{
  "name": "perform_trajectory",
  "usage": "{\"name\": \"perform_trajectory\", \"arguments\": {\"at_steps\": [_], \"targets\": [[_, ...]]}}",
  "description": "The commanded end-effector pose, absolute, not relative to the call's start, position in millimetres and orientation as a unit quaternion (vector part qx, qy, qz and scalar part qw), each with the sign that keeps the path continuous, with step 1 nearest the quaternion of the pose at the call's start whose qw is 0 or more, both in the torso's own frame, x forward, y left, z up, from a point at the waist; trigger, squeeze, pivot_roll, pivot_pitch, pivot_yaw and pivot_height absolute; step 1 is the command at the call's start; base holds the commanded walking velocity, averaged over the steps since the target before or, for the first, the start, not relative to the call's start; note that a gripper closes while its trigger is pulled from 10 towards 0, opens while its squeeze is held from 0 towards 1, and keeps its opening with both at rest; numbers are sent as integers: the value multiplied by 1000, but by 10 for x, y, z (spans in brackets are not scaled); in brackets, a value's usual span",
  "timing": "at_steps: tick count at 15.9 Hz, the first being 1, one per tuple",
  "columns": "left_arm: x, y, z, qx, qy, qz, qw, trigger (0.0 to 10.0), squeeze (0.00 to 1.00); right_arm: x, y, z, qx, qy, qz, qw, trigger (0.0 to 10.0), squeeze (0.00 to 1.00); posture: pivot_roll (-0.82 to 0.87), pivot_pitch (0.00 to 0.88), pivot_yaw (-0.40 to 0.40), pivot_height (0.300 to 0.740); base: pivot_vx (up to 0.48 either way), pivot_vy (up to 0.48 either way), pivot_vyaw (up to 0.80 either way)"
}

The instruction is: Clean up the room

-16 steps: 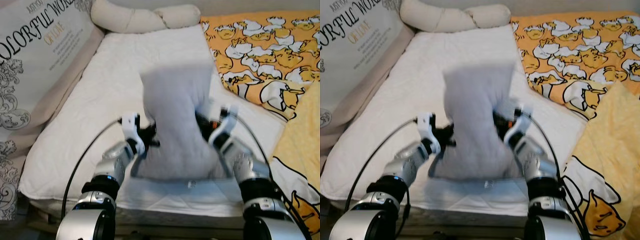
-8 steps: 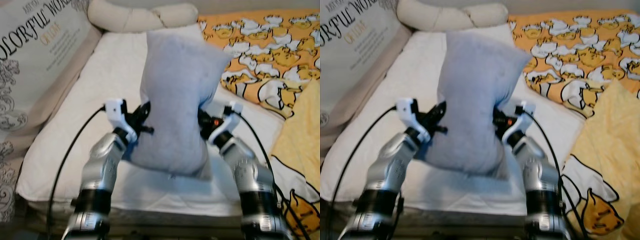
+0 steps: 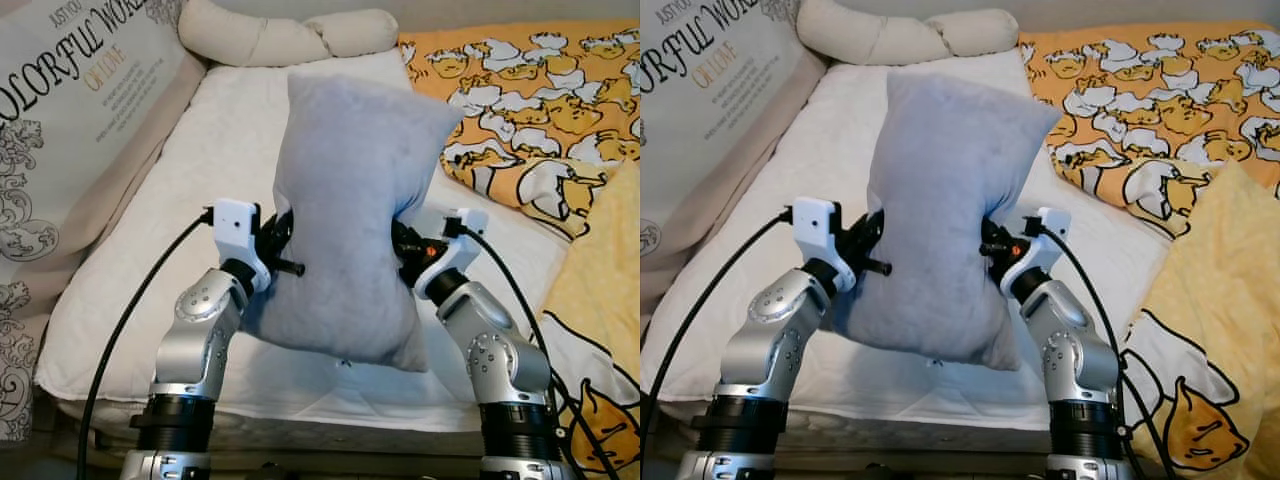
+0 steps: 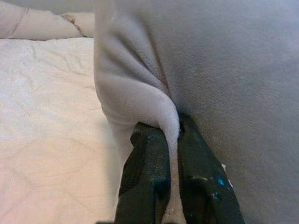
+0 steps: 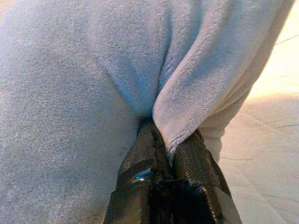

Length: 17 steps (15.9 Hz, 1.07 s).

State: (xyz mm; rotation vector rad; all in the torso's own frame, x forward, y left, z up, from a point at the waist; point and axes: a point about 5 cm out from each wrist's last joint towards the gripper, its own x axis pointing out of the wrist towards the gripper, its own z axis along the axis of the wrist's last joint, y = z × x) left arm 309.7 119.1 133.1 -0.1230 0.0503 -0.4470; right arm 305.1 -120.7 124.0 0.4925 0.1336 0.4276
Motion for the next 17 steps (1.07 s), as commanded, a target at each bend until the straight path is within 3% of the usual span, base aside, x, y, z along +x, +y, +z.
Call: {"name": "perform_trajectory", "arguments": {"at_steps": [1,17], "targets": [[3063,1127,1397,-39,13,-238,970,10000,0,3044,-1057,1360,226,42,236,944,10000,0,-26,0,111,740,0,270,0],[3124,1242,1402,33,35,-203,978,10000,0,3087,-989,1264,175,67,227,956,10000,0,13,0,83,740,0,372,0]]}}
